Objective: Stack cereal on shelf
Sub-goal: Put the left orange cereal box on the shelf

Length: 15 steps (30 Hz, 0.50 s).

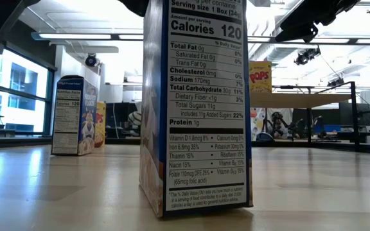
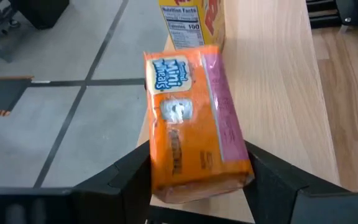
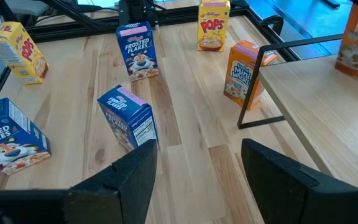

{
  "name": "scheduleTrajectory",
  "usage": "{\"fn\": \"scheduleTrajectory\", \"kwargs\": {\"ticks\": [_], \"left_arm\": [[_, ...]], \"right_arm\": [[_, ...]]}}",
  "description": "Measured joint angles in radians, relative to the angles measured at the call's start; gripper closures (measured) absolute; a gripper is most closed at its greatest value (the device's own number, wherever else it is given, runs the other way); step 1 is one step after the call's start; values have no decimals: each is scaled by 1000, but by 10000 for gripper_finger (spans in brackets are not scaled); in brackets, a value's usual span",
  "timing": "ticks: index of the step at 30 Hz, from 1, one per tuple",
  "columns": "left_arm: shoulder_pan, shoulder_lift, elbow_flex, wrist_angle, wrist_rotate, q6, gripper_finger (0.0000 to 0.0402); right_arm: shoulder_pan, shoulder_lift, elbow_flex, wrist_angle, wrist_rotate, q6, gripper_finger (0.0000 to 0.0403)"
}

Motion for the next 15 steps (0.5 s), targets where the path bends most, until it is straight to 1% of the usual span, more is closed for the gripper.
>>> {"fn": "scheduleTrajectory", "kwargs": {"ticks": [10,15], "left_arm": [[0,0,0,-1,-3,13,197],[3,1,15,-7,-56,2,197]], "right_arm": [[0,0,0,0,0,0,176],[0,0,0,0,0,0,176]]}}
